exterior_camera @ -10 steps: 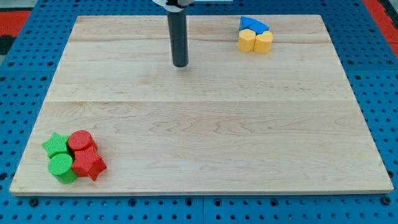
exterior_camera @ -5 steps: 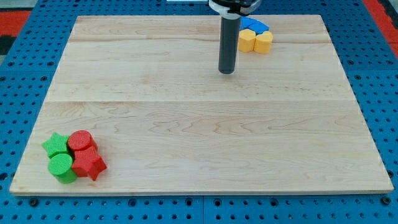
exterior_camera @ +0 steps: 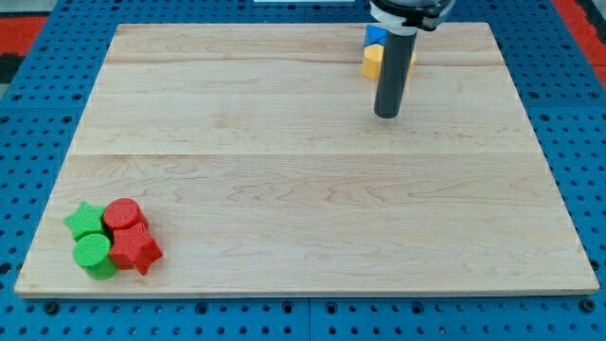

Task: Point your arm towards yellow heart

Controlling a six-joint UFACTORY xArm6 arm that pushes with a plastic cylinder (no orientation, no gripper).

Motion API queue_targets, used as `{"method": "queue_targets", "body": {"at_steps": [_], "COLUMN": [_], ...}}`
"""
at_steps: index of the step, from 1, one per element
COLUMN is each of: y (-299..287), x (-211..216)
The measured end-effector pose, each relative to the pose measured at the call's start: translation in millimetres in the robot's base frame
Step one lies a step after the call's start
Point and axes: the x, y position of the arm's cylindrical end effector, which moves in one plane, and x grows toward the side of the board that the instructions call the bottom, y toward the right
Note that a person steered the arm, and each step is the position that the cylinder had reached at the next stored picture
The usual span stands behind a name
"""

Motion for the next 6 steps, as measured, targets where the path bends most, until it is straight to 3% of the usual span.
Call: {"method": "queue_targets", "body": {"at_steps": [2,6], "y": [61,64], "x": [-24,-114]}}
